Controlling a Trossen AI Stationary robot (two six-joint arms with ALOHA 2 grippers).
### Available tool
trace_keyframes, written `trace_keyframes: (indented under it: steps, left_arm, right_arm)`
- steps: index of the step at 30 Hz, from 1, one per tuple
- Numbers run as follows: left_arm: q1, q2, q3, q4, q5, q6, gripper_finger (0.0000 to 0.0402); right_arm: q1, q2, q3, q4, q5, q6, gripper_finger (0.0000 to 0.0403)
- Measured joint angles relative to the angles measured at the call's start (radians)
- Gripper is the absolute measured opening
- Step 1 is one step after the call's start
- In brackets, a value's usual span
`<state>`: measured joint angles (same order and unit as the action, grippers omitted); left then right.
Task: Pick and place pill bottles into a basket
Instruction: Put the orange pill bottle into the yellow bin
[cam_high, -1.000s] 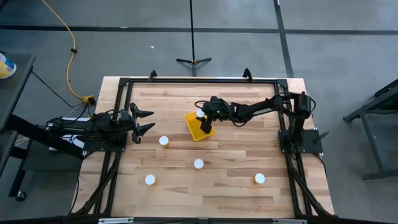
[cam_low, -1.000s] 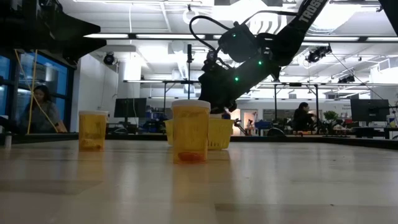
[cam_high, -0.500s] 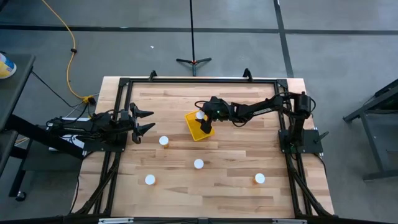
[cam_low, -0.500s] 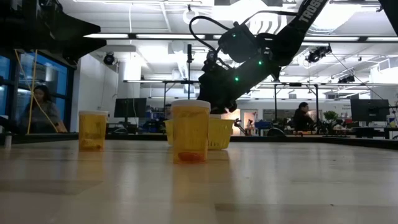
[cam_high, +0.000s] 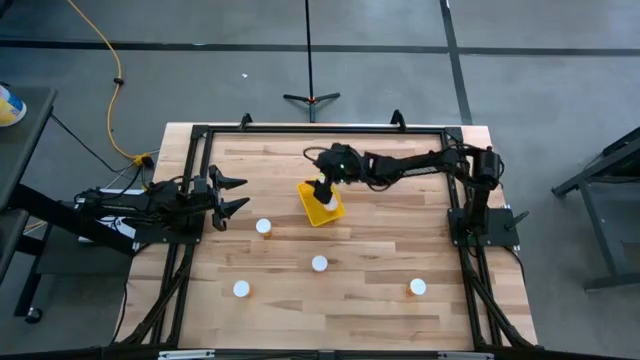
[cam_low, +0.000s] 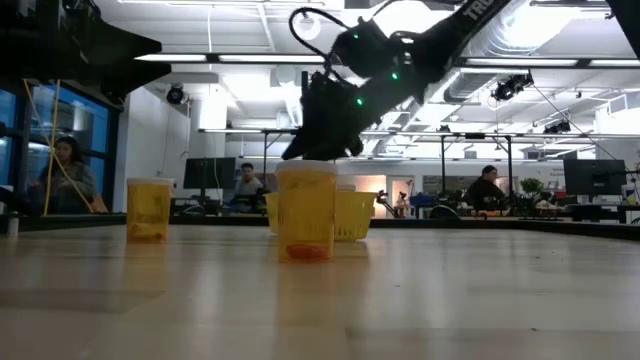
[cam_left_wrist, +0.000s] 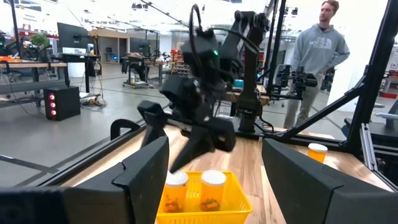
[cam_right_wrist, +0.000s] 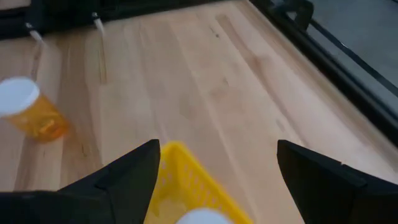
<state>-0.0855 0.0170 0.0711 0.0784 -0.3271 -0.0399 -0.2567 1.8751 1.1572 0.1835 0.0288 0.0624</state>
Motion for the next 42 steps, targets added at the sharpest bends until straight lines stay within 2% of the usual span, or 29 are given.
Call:
trace_keyframes:
  steps: [4, 7, 15, 19, 24, 28, 30, 34, 36, 42]
  left_arm:
    - [0.0, 0.0, 0.0, 0.0, 0.0, 0.0, 0.0292]
    - [0.0, 0.0, 0.0, -0.008, 0.0, 0.0, 0.0292]
    - [0.0, 0.0, 0.0, -0.008, 0.0, -0.018, 0.0292]
    - [0.0, 0.0, 0.0, -0.008, 0.0, -0.019, 0.0292]
    - [0.0, 0.0, 0.0, -0.008, 0.0, -0.019, 0.0292]
    - [0.0, 0.0, 0.0, -0.008, 0.0, -0.019, 0.0292]
    - [0.0, 0.0, 0.0, -0.01, 0.0, -0.019, 0.0292]
    - [0.0, 0.0, 0.0, -0.023, 0.0, -0.019, 0.0292]
    - [0.0, 0.0, 0.0, -0.027, 0.0, -0.019, 0.0292]
    - [0.0, 0.0, 0.0, -0.029, 0.0, -0.019, 0.0292]
  right_arm:
    - [0.0, -0.002, 0.092, -0.095, -0.026, -0.019, 0.0314]
    - [0.001, -0.016, 0.168, -0.205, 0.014, -0.041, 0.0314]
    - [0.012, -0.108, 0.424, -0.717, 0.071, -0.069, 0.0314]
    - [0.051, -0.172, 0.497, -0.947, 0.142, -0.06, 0.0314]
    - [0.137, -0.265, 0.502, -1.149, 0.243, 0.039, 0.0314]
    - [0.23, -0.345, 0.502, -1.303, 0.417, 0.194, 0.0314]
    - [0.276, -0.387, 0.502, -1.384, 0.456, 0.272, 0.0314]
    - [0.375, -0.458, 0.494, -1.524, 0.455, 0.419, 0.0314]
    - [0.43, -0.484, 0.474, -1.573, 0.422, 0.482, 0.0314]
    - [0.6, -0.543, 0.34, -1.596, 0.306, 0.653, 0.0314]
